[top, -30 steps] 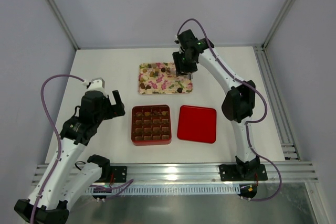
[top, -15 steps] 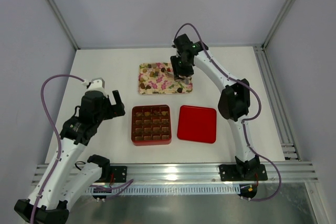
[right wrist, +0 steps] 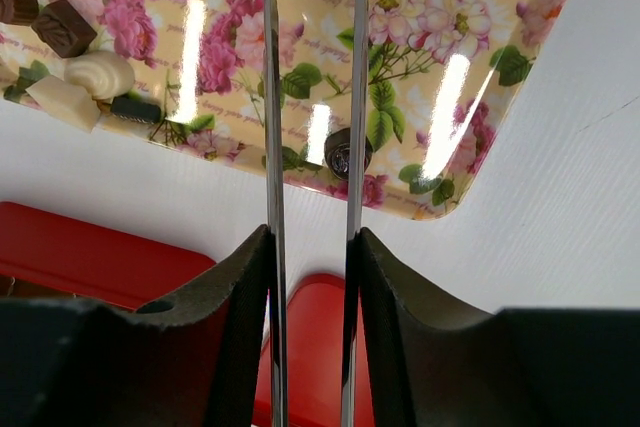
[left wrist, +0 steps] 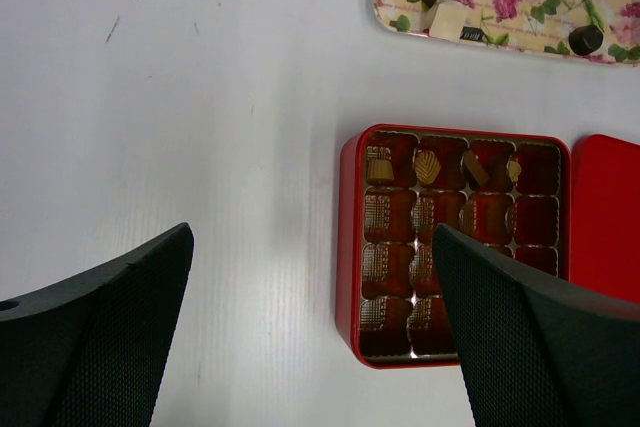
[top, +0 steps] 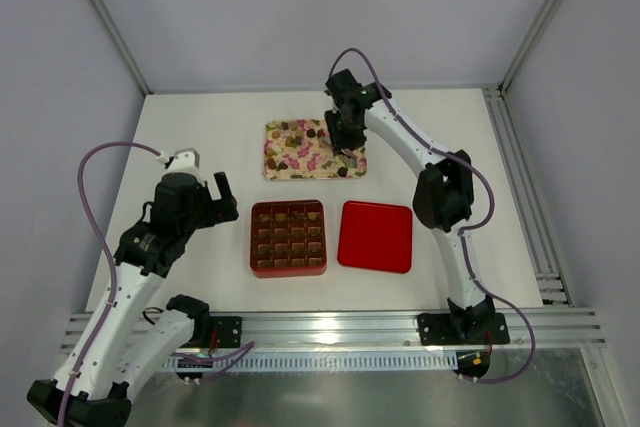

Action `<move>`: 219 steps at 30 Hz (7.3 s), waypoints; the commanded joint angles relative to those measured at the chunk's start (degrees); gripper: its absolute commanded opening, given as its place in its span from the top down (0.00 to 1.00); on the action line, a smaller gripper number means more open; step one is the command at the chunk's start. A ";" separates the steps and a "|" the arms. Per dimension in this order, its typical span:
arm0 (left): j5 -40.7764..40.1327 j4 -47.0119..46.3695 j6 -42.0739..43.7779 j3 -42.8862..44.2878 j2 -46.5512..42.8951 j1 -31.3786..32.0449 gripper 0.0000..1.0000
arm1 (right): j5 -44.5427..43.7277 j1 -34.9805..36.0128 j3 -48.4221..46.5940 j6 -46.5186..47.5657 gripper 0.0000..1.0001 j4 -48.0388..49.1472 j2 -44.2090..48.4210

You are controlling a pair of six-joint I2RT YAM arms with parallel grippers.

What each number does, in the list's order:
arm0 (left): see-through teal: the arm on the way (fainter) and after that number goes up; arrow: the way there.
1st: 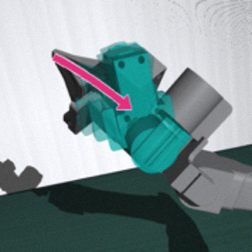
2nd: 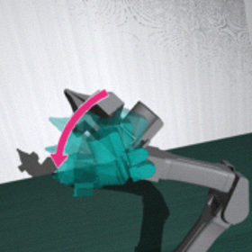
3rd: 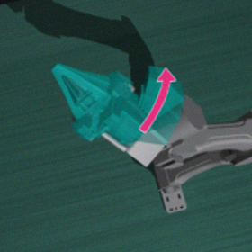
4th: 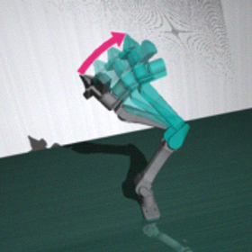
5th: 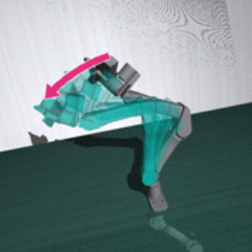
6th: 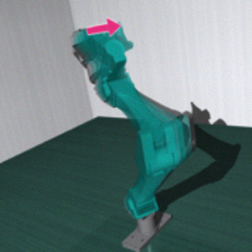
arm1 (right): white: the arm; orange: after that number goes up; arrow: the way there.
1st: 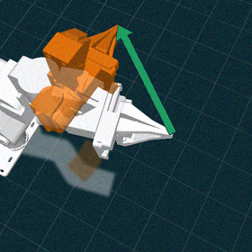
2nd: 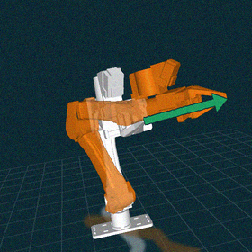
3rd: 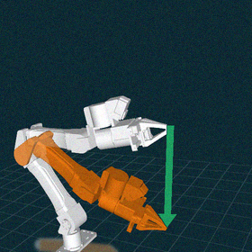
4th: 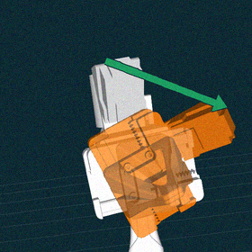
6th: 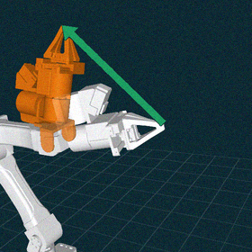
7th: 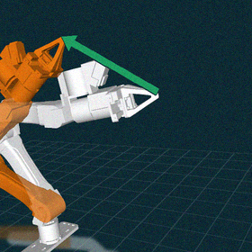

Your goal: Pack the chocolate

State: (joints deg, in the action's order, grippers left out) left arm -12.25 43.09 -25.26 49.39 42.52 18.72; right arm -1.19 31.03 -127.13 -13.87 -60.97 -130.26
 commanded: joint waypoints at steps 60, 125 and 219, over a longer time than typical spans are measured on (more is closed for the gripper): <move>-1.55 -1.34 -0.41 0.36 -0.86 -0.18 0.00 | 5.76 25.22 29.66 -7.84 0.62 8.41 34.81; -1.46 -1.25 -0.32 0.54 -0.60 -0.17 0.00 | 1.72 12.92 9.46 -1.87 0.52 2.97 20.85; -1.20 -1.25 -0.32 0.45 -1.13 -0.18 0.00 | -1.80 14.59 6.90 -2.83 0.56 1.73 10.55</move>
State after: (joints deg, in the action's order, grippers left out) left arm -12.64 43.13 -25.26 49.39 42.13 18.72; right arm -3.62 45.65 -116.99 -16.78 -59.09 -120.70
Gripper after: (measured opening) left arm 0.996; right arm 0.445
